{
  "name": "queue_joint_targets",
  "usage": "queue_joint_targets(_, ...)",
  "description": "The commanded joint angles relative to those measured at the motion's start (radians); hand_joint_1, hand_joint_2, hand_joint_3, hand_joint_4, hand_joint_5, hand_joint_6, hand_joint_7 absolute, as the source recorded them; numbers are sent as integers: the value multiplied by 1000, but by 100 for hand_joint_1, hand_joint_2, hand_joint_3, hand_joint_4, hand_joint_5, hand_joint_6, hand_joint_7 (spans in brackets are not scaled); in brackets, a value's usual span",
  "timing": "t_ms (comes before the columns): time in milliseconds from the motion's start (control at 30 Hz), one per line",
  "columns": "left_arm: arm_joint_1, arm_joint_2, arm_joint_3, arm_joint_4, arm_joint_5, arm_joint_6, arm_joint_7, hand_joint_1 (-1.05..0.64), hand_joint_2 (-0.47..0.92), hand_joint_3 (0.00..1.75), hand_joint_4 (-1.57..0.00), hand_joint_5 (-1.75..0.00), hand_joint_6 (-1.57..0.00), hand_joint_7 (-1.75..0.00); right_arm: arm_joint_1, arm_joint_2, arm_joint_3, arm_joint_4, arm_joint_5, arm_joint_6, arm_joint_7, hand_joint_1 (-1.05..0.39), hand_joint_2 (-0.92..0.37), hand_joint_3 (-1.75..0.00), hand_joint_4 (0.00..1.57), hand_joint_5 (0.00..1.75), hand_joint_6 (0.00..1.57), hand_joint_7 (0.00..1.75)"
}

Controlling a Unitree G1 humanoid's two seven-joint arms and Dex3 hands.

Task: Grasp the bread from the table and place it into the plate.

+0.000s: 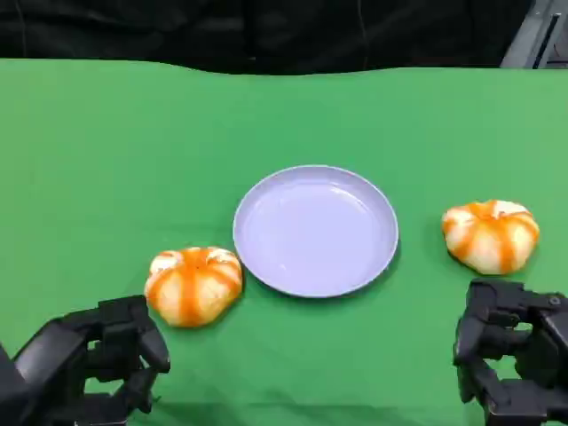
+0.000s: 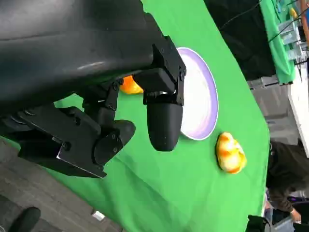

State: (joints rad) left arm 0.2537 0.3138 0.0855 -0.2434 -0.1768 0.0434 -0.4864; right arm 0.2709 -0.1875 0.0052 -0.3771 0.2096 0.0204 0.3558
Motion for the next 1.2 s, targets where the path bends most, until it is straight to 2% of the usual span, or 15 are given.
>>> queue_joint_targets(33, 2, 16, 1, 1, 12, -12, 7, 4, 71, 98, -67, -175, -68, -147, 5, -12, -11, -23, 1, 19, -9, 9, -51, -124, 86, 172, 87, 143)
queue_joint_targets(567, 8, 16, 5, -7, 19, 3, 7, 3, 70, 98, -67, -175, -68, -145, 2, -14, -12, -18, 2, 9, 1, 10, -51, -125, 86, 172, 87, 143)
queue_joint_targets(667, 8, 12, 9, 10, 26, -33, 10, 3, 69, 97, -67, -175, -69, -143, 4, -10, -10, -16, 3, 4, 0, 10, -51, -125, 86, 173, 87, 143)
queue_joint_targets(733, 8, 3, 12, 25, 35, -77, 20, 4, 71, 92, -68, -173, -73, -135, 4, -11, -9, -19, 7, 11, 1, 11, -52, -126, 86, 173, 86, 143)
queue_joint_targets(867, 9, -14, 15, 53, 49, -158, 46, 4, 79, 73, -74, -155, -83, -103, 4, -12, -8, -18, 1, 8, 0, 10, -51, -126, 85, 174, 86, 144)
queue_joint_targets(1000, 10, -27, 16, 64, 46, -204, 61, 3, 81, 69, -74, -150, -84, -95, 5, -9, -7, -23, 11, 20, 0, 10, -52, -126, 85, 174, 86, 144)
queue_joint_targets(1067, 8, -38, 18, 80, 45, -251, 67, 4, 78, 70, -76, -135, -86, -83, 6, -11, -5, -24, 1, 16, -3, 10, -51, -126, 85, 175, 86, 144)
queue_joint_targets(1133, 6, -40, 17, 90, 44, -271, 69, 5, 77, 70, -76, -131, -87, -79, 6, -11, -5, -24, -2, 15, -4, 9, -51, -126, 85, 175, 86, 144)
queue_joint_targets(1167, 2, -24, 11, 81, 230, -373, 166, -6, 77, 66, -62, -117, -78, -70, 1, -10, -4, -18, -4, 8, -2, 9, -50, -126, 85, 175, 86, 144)
queue_joint_targets(1200, -11, -7, 2, 69, 416, -460, 268, -30, 84, 44, -41, -76, -65, -43, -3, -9, -2, -11, -11, -1, -3, 10, -50, -126, 85, 174, 86, 145)
